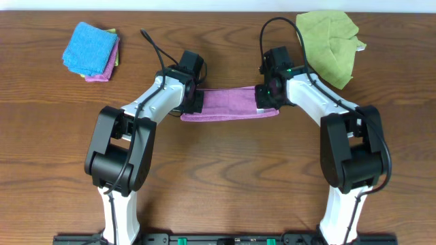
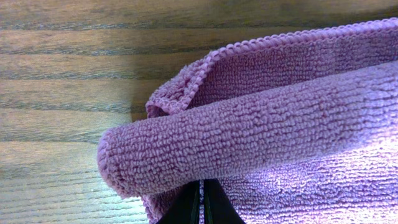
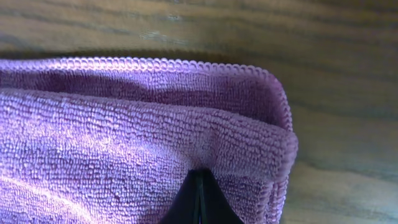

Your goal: Fold the cloth

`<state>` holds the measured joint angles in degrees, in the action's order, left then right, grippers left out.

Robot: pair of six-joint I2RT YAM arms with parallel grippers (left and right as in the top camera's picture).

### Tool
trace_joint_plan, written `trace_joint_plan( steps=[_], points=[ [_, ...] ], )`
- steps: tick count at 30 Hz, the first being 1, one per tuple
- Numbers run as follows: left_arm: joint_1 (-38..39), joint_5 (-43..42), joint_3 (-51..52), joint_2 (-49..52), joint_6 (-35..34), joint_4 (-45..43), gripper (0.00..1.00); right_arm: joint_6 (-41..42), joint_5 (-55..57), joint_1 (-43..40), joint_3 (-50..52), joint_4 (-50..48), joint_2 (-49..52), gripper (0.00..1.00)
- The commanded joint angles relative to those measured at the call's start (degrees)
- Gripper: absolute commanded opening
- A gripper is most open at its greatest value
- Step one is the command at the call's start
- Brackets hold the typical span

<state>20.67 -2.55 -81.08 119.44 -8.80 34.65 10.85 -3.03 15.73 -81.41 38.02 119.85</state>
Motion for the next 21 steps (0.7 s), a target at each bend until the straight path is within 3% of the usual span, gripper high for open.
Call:
trace_joint_plan(
  steps=[1, 13, 19, 20, 21],
  points=[
    [-0.4, 1.0, 1.9, 2.4, -0.3, 0.2, 0.06, -0.6, 0.3, 0.9, 1.0, 3.2, 3.1, 0.02],
    [-0.3, -0.4, 1.9, 2.4, -0.3, 3.2, 0.06, 2.7, 2.6, 3.3, 1.0, 8.5, 2.5, 0.02],
    [-0.3, -0.5, 1.9, 2.4, -0.5, 2.8, 0.06, 1.8, 2.6, 2.9, 1.0, 9.9, -7.3, 0.02],
    [-0.3, -0.5, 1.9, 2.4, -0.5, 2.8, 0.06, 1.8, 2.6, 2.9, 1.0, 10.5, -9.0, 0.06],
    [-0.3, -0.5, 1.9, 2.4, -0.4, 2.8, 0.06, 1.7, 2.4, 2.7, 0.9, 11.2, -10.7, 0.21]
  ],
)
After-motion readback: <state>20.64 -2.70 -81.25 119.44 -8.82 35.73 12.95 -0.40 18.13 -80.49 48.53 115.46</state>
